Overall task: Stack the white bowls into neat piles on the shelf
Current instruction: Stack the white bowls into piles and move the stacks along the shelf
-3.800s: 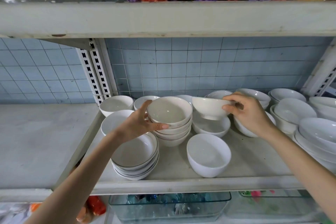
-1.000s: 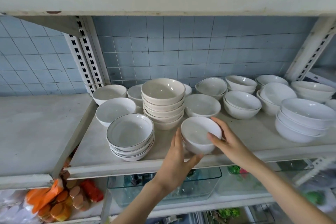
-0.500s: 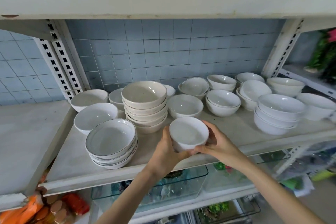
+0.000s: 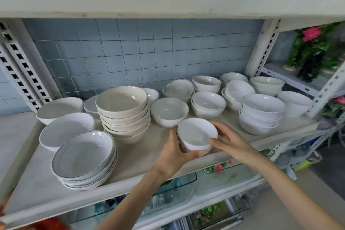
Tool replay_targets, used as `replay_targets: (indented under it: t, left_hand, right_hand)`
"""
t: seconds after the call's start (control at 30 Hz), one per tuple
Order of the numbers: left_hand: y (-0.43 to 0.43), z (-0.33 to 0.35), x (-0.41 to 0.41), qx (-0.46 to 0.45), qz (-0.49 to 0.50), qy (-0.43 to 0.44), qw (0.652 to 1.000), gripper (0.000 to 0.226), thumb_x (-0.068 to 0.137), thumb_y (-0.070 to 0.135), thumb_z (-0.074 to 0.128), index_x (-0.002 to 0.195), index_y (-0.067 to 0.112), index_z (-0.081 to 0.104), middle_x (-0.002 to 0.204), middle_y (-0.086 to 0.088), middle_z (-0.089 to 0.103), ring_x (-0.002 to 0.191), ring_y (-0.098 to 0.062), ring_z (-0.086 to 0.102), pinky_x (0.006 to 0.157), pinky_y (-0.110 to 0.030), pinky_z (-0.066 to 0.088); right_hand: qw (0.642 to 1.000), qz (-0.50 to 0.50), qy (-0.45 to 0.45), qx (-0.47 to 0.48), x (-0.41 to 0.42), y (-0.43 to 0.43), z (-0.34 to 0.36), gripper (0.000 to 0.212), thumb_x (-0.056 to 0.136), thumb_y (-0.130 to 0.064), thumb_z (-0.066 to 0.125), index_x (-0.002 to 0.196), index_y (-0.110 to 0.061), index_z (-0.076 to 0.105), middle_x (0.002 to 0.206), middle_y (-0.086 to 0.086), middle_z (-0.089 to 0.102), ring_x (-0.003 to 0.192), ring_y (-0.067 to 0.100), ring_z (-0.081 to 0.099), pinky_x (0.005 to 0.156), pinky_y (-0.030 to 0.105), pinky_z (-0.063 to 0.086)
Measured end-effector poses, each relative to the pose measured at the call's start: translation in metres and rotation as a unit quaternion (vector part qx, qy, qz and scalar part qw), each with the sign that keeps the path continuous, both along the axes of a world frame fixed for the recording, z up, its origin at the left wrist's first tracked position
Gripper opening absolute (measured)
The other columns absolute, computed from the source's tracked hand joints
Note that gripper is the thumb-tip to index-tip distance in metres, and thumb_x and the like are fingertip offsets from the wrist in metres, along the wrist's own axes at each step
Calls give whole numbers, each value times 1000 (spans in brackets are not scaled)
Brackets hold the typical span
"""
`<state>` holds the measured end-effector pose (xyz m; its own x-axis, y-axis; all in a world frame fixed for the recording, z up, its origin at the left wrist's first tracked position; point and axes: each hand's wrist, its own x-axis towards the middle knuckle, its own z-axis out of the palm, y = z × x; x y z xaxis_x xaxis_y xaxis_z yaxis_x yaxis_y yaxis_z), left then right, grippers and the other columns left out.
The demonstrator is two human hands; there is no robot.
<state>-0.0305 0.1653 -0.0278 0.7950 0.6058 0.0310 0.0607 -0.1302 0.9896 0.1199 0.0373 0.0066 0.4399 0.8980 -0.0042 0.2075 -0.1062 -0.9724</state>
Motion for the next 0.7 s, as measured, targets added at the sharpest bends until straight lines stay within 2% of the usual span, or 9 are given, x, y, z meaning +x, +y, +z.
replay_targets:
  t: [0.1,0.2,0.23,0.3,0.37,0.47,0.53,0.6,0.7]
  left_hand:
    - [2,1,2,-7,-4,-3,1000,88,62,19,87,128,30,30,121,12,55,110,-1,56,92,-21,49]
    - [4,2,2,-9,-11,-5,1000,88,63,15,87,128,27,30,121,12,55,110,1,55,89,-16,49]
    - [5,1,2,-7,-13,-4,1000,88,63,15,87,128,27,30,121,13,54,110,1,55,88,-16,49]
    - [5,0,2,-5,-16,-3,1000,88,63,16,87,128,29,29,121,15,54,111,1,55,88,-16,49]
    - [5,0,2,-7,-14,-2,1000,88,62,16,87,127,31,30,121,14,54,110,0,55,86,-15,49]
    - [5,2,1,-4,-13,-2,1000,88,62,17,87,128,33,31,118,17,55,107,4,56,83,-13,49]
    - [5,2,0,-1,-12,-2,1000,87,63,18,87,128,35,32,116,18,56,103,9,56,81,-12,48]
    - [6,1,0,1,-12,-2,1000,87,62,18,87,127,37,33,115,18,57,102,11,56,81,-12,48]
    - [6,-1,1,-2,-11,0,1000,88,61,20,88,125,41,33,117,17,58,106,3,58,86,-18,50]
  right_hand:
    - [997,-50,-60,25,13,6,7,46,82,-28,61,126,-21,50,130,-11,53,117,-11,48,90,4,40]
    - [985,-86,-145,46,28,19,17,29,88,-23,59,118,-22,56,123,-9,59,112,-8,52,100,13,39]
    - [976,-94,-192,38,33,24,20,28,89,-23,59,118,-23,57,122,-9,59,113,-3,52,101,16,37]
    - [956,-89,-281,8,41,35,24,32,91,-23,59,122,-19,57,121,-10,57,113,2,49,94,14,33]
    - [942,-78,-324,-36,49,48,22,36,92,-21,58,127,-14,54,124,-6,55,115,7,47,92,13,30]
    - [937,-71,-329,-94,61,62,13,34,93,-23,56,125,-13,57,127,-2,58,119,15,53,103,27,37]
    - [933,-71,-337,-105,67,66,6,25,94,-21,54,116,-15,64,118,-2,65,112,16,58,100,40,43]
    - [932,-78,-339,-107,69,68,4,21,94,-17,54,111,-16,67,112,-3,68,107,16,60,97,42,45]
    - [935,-93,-329,-97,70,71,4,18,91,-11,58,106,-13,67,103,-5,67,103,16,61,95,35,45]
